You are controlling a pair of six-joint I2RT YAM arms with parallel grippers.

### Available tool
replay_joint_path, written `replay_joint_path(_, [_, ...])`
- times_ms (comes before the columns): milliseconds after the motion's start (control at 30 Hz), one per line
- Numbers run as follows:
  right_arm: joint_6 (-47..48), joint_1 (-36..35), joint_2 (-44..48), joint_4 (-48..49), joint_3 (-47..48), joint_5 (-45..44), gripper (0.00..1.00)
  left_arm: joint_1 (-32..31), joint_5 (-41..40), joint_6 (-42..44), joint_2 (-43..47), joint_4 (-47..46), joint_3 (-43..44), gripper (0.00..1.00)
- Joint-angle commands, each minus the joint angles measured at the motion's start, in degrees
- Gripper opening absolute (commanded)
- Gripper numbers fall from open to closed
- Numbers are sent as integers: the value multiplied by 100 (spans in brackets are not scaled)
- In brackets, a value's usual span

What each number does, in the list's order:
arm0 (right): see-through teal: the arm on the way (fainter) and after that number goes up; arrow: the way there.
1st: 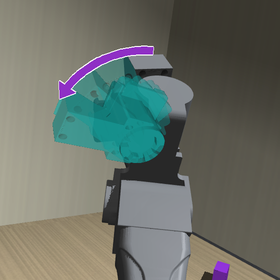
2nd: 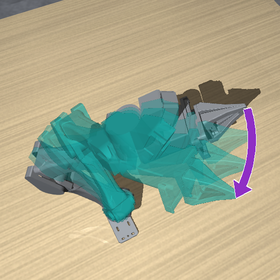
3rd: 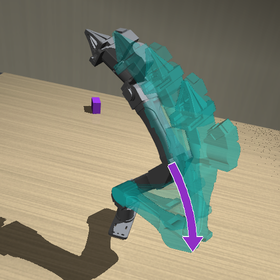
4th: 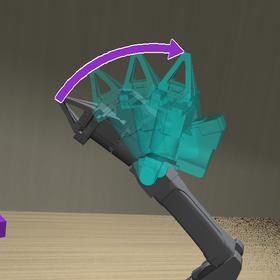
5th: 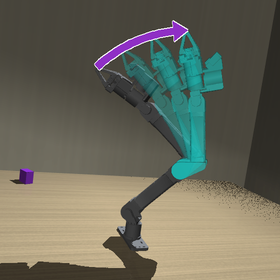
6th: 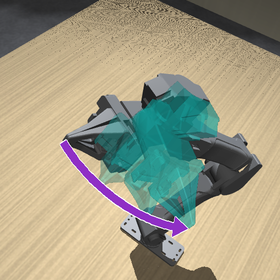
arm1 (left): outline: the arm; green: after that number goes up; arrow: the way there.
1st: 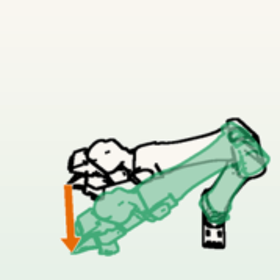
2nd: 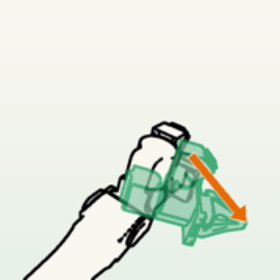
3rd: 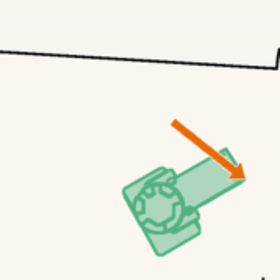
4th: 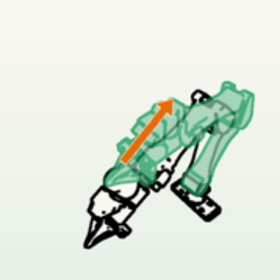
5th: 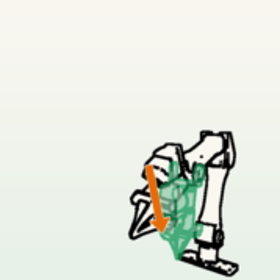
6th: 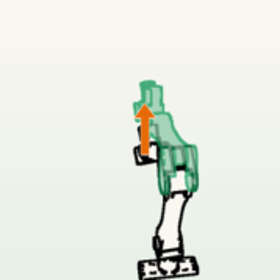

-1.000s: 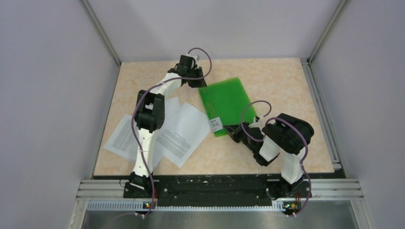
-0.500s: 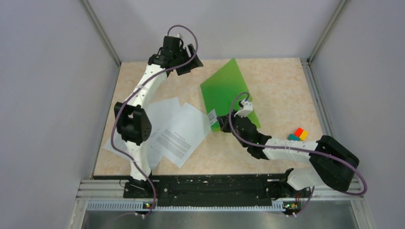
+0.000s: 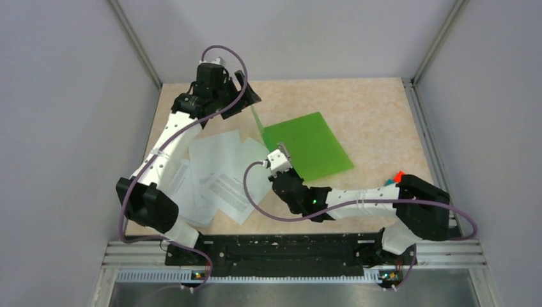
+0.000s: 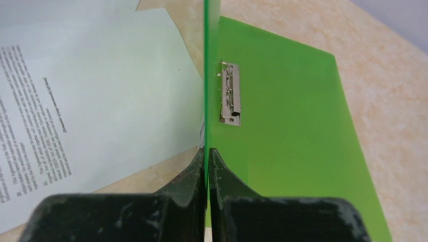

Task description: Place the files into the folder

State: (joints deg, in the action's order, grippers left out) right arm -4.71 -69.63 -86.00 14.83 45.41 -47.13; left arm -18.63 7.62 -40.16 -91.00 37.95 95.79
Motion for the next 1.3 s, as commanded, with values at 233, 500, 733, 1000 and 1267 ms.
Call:
replay_joint_path(233, [1158, -675, -673, -380, 772, -942, 22, -9, -682, -36, 905, -7, -1582, 71])
replay_joint_path(500, [527, -1289, 117, -1320, 877, -117, 76, -6, -1139, 448, 1295, 239, -2259, 54])
replay_joint_path(733, [-271, -1383, 1202, -2348, 1221, 1115, 90, 0, -1614, 763, 1582, 625, -2763, 51])
replay_joint_path(1000, [-1297, 418, 330, -3828, 2510, 2052, 87, 9, -1874, 968, 1717, 688, -3001, 59])
replay_joint_path(1267, [-1203, 1570, -1314, -3558, 3166, 2588, 73, 330, -1411, 1054, 1795, 649, -3289, 65])
